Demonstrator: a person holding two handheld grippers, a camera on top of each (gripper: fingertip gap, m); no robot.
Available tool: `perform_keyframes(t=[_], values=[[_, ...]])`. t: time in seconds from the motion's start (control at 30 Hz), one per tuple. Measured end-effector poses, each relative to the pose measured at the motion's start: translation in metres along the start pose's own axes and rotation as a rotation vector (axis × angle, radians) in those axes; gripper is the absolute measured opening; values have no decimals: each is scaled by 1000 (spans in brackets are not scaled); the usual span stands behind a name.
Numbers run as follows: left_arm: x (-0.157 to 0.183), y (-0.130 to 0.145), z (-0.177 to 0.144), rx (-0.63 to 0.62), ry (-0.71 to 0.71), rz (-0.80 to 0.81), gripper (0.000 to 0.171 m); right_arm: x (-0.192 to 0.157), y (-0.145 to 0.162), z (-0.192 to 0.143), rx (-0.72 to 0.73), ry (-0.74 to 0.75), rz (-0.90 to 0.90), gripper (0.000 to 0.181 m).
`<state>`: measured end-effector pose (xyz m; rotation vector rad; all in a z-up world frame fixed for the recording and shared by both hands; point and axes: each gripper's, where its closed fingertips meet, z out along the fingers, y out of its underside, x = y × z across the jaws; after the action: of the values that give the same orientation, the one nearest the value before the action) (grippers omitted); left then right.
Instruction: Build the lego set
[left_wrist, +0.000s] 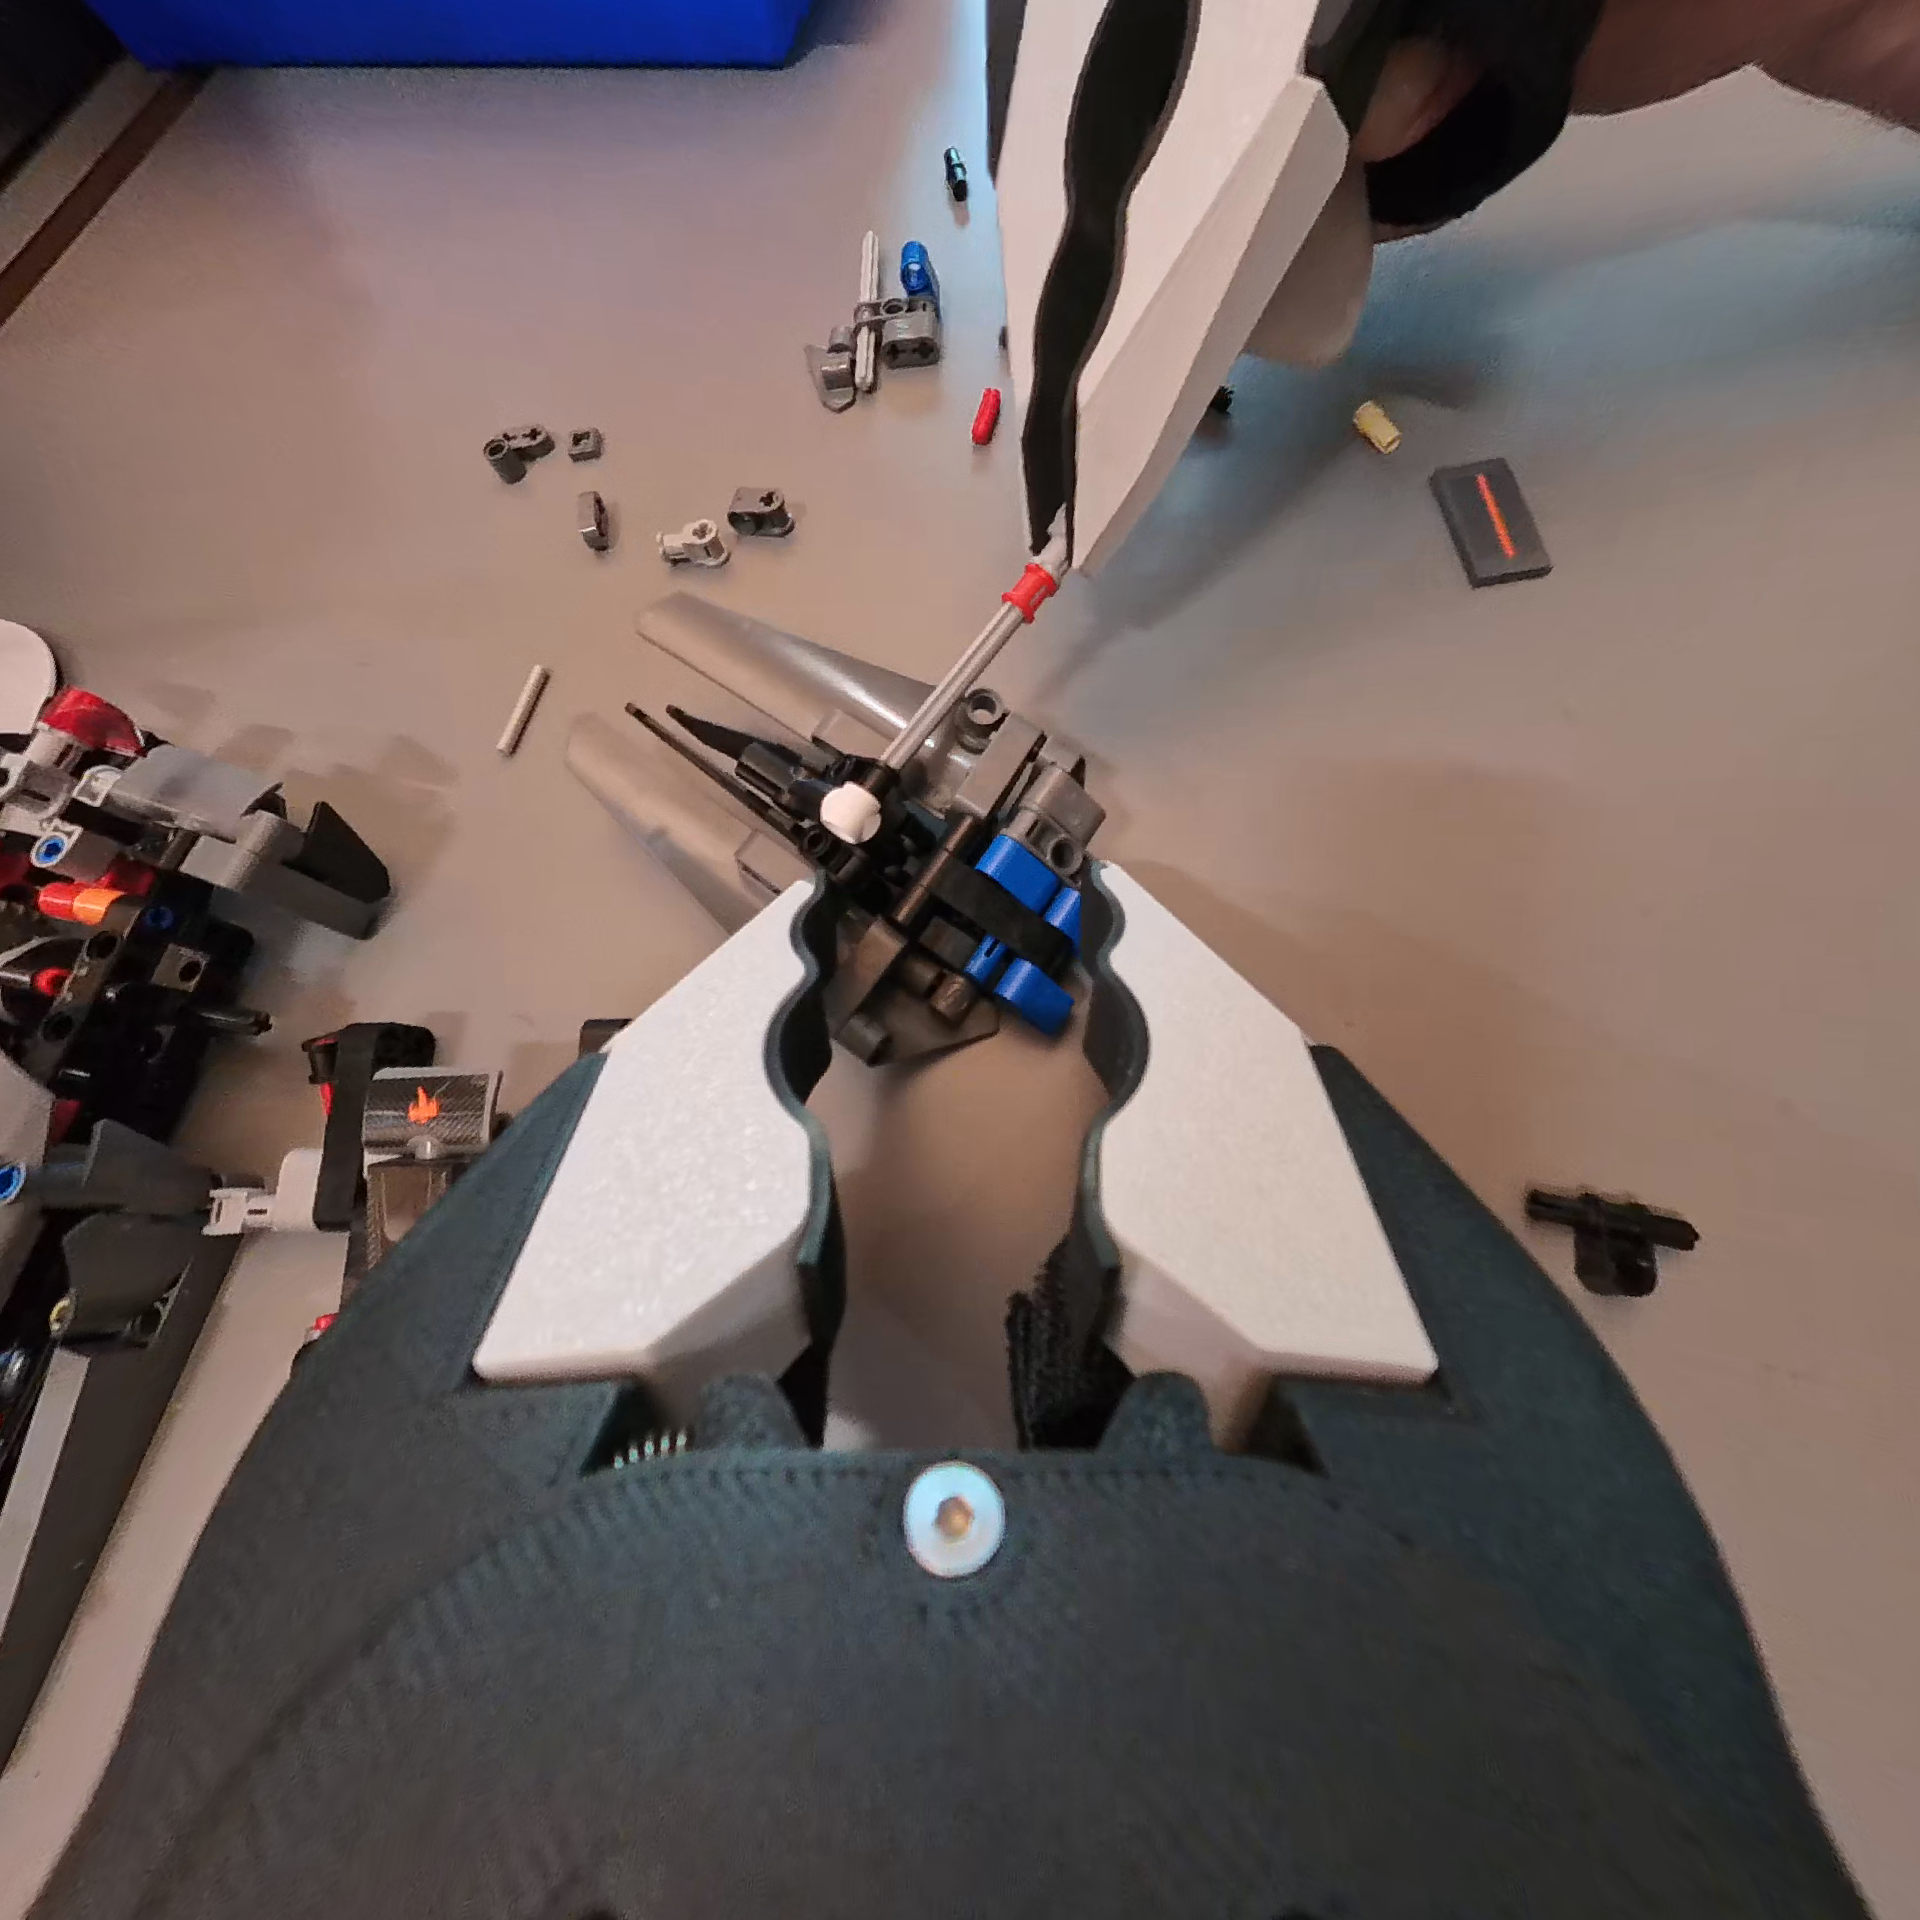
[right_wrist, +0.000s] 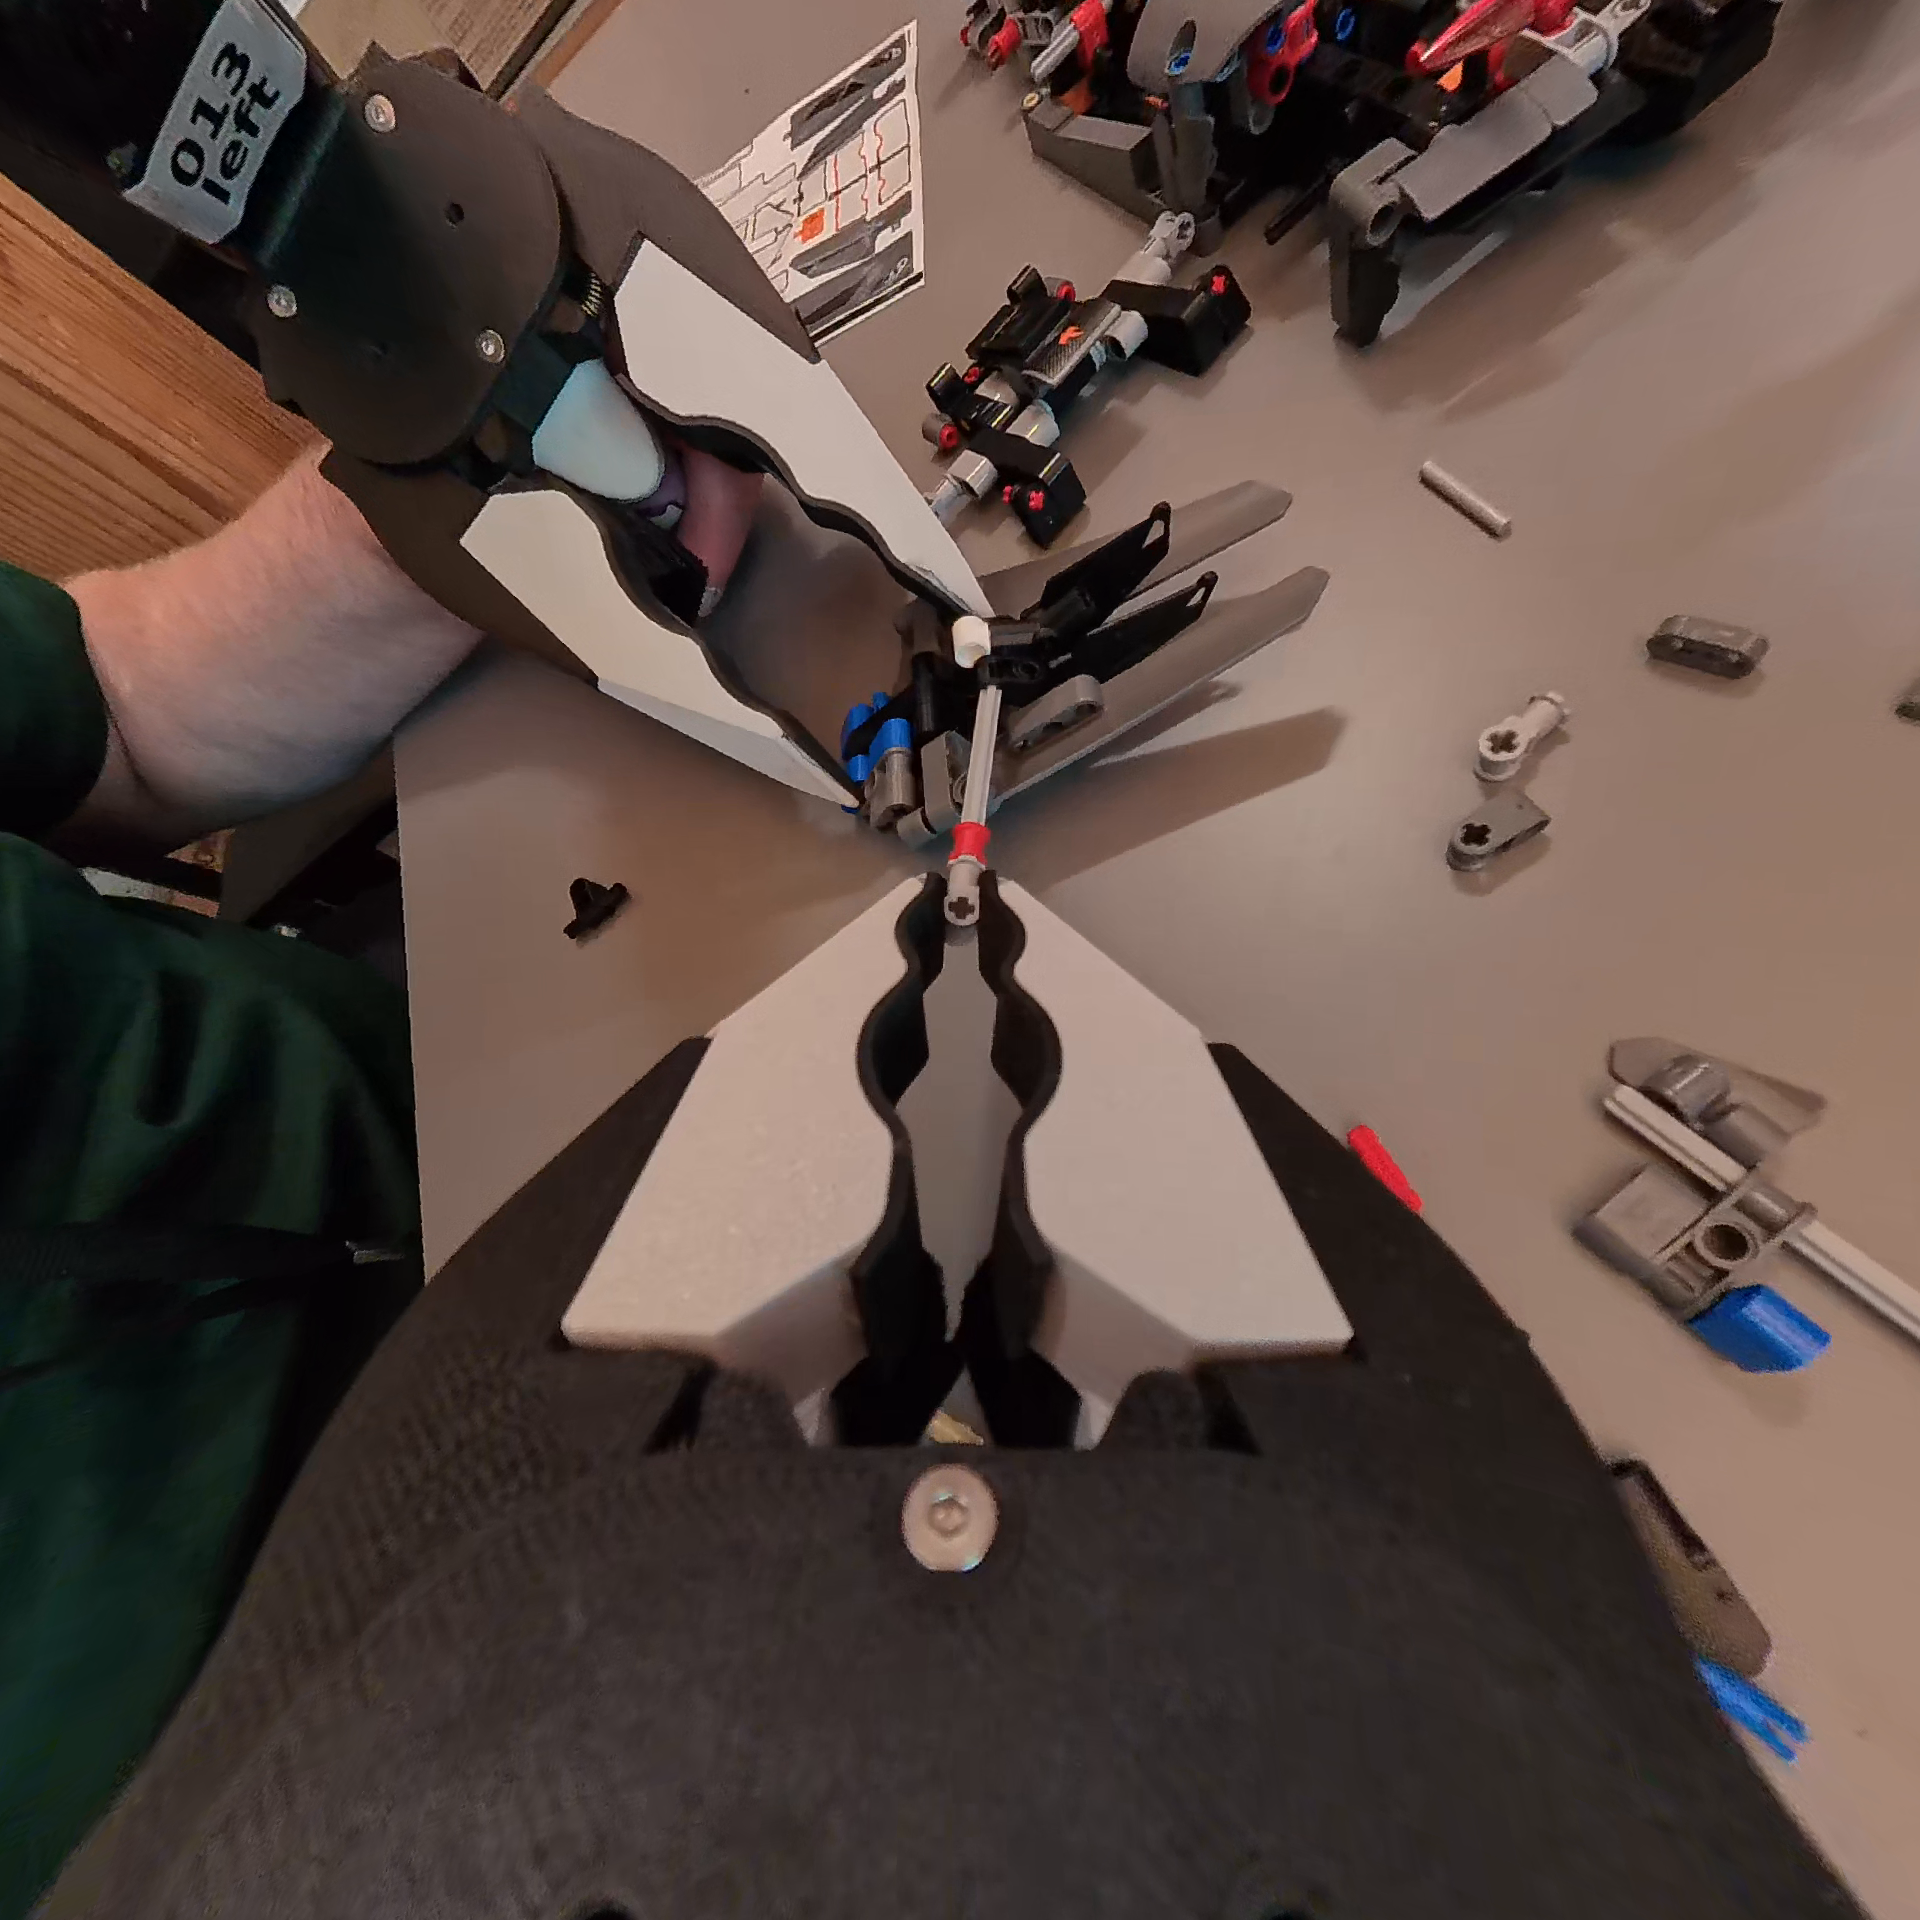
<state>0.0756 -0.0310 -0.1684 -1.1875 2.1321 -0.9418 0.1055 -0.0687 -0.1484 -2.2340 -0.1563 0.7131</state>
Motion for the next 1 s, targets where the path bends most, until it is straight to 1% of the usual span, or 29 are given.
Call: perform_keyframes(t=[0.5, 0.63, 0.7, 1.0], values=[[-2, 0, 0, 1, 3, -8, 45, 6, -5, -1, -83, -49, -37, 4], [-2, 1, 0, 1, 3, -12, 45, 8, -2, 3, -114, -42, -58, 4], [-4, 1, 0, 0, 0, -14, 45, 7, -6, 2, -96, -46, -57, 4], [-6, 1, -1, 0, -4, -24, 45, 8, -4, 6, -90, -63, -39, 3]])
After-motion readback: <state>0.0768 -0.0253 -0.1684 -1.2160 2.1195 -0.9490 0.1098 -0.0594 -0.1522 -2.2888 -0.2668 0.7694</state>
